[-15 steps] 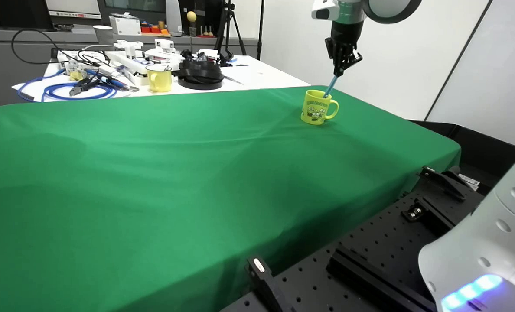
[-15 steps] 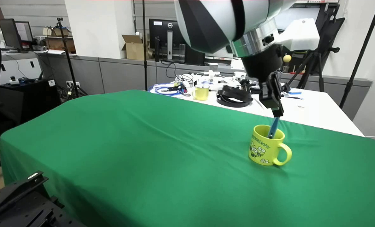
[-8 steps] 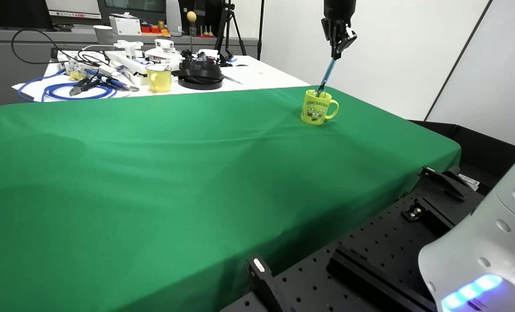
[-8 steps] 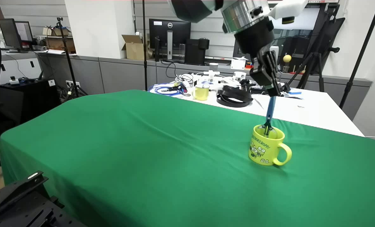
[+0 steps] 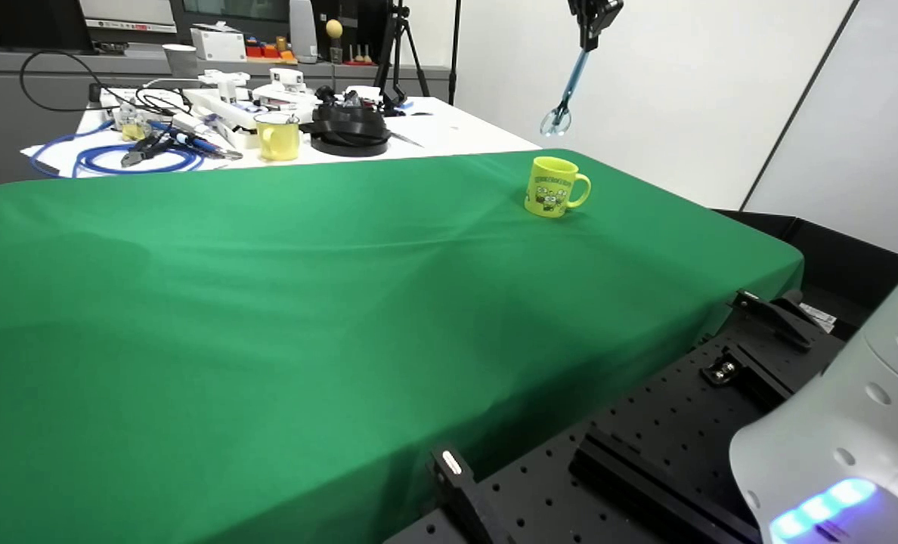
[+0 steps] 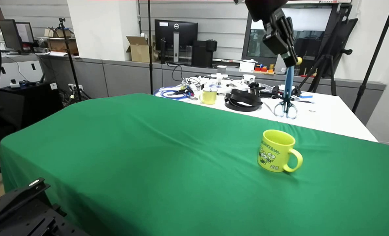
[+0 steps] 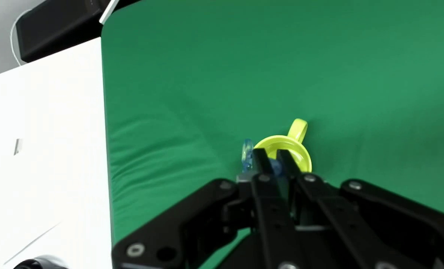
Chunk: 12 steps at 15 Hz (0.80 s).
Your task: Remove the blue scissors from the yellow mug
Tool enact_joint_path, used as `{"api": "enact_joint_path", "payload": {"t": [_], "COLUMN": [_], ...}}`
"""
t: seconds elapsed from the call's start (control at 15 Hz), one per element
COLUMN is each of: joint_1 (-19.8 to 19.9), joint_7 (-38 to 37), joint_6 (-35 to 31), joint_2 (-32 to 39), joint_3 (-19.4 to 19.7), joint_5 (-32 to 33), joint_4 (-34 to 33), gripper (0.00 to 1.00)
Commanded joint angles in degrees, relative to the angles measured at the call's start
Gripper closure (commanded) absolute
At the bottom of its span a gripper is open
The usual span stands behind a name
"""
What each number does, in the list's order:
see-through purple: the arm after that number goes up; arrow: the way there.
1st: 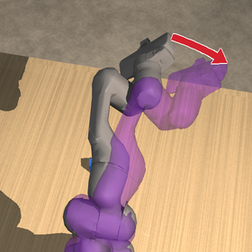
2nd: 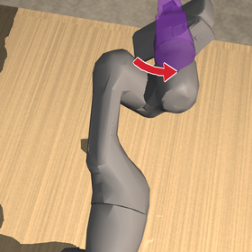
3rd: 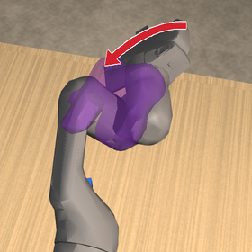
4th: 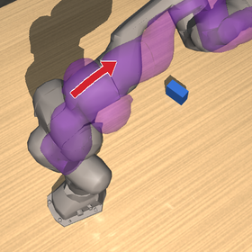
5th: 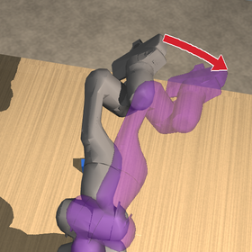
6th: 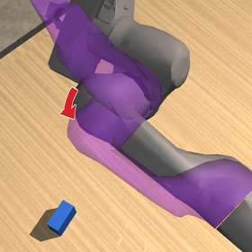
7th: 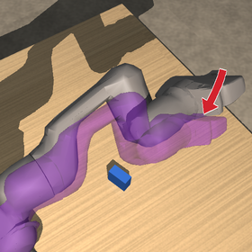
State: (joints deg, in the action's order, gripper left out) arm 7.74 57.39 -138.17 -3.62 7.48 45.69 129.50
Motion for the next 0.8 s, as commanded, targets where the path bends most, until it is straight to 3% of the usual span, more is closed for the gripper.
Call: {"api": "enact_joint_path", "payload": {"t": [0.0,0.47,0.73], "joint_1": [-1.0,-3.1,-3.5], "joint_7": [1.8,13.1,21.3], "joint_6": [4.4,13.6,22.4], "joint_2": [0.0,7.1,16.3], "joint_3": [-0.6,-2.3,-3.9], "joint_5": [-3.1,-14.2,-20.9], "joint_4": [-3.7,-12.3,-22.0], "gripper": [0.98,0.98,0.98]}}
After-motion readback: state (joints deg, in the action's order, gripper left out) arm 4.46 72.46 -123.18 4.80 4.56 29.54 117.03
